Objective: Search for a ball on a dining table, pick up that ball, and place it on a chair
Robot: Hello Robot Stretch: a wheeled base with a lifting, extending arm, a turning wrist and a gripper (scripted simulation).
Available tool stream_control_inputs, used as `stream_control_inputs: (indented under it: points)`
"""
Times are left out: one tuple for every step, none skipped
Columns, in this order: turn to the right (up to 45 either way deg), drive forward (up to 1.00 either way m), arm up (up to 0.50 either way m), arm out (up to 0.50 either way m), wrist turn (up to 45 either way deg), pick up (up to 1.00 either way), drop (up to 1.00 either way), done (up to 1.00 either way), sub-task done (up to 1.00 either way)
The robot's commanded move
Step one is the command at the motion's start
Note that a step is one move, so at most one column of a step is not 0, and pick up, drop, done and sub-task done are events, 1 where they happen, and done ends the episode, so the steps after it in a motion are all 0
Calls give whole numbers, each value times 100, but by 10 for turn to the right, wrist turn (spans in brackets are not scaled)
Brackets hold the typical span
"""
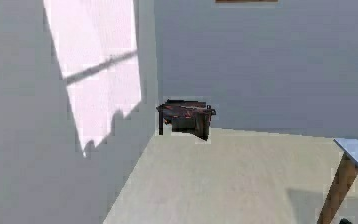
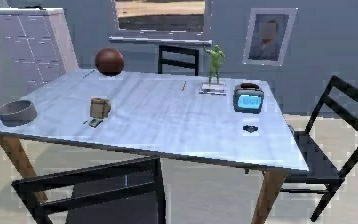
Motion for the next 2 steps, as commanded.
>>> stream_control_inputs:
  points:
    - [0,20,0,0,0,0,0,0,0]
    - [90,0,0,0,0,0,0,0,0]
